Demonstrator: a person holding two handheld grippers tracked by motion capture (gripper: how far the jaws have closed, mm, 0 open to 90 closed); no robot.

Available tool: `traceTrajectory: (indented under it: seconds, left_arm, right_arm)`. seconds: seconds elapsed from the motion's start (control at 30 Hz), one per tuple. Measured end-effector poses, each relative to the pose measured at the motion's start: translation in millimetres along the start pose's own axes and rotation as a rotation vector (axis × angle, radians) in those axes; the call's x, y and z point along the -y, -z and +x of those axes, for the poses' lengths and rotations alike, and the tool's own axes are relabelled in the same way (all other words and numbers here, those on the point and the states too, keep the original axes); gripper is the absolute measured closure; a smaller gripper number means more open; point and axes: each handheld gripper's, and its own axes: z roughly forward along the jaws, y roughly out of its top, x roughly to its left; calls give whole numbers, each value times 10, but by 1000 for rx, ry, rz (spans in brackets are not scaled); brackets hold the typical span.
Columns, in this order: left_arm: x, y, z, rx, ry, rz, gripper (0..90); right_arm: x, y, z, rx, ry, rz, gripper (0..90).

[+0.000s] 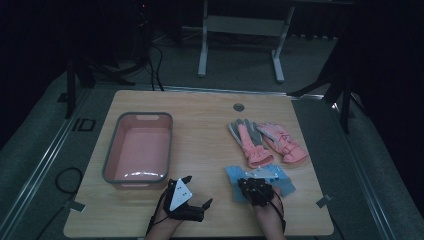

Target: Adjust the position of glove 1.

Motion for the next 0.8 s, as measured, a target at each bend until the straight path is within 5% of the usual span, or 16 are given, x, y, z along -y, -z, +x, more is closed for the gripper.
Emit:
traceTrajectory:
  seconds: [0.23, 0.57, 0.67, 0.8]
  left_arm:
    - [1, 1, -3, 0, -3, 0, 11]
    - [0, 0, 2, 3, -2, 0, 11]
    - [1, 1, 2, 3, -1, -2, 12]
    - [0, 0, 3, 8, -1, -2, 11]
  right_arm:
    - [129, -140, -17, 3, -3, 8, 827]
    - [111, -178, -92, -64, 77, 5, 697]
    - [79, -144, -102, -74, 79, 10, 654]
    - [-38, 41, -213, -83, 122, -48, 630]
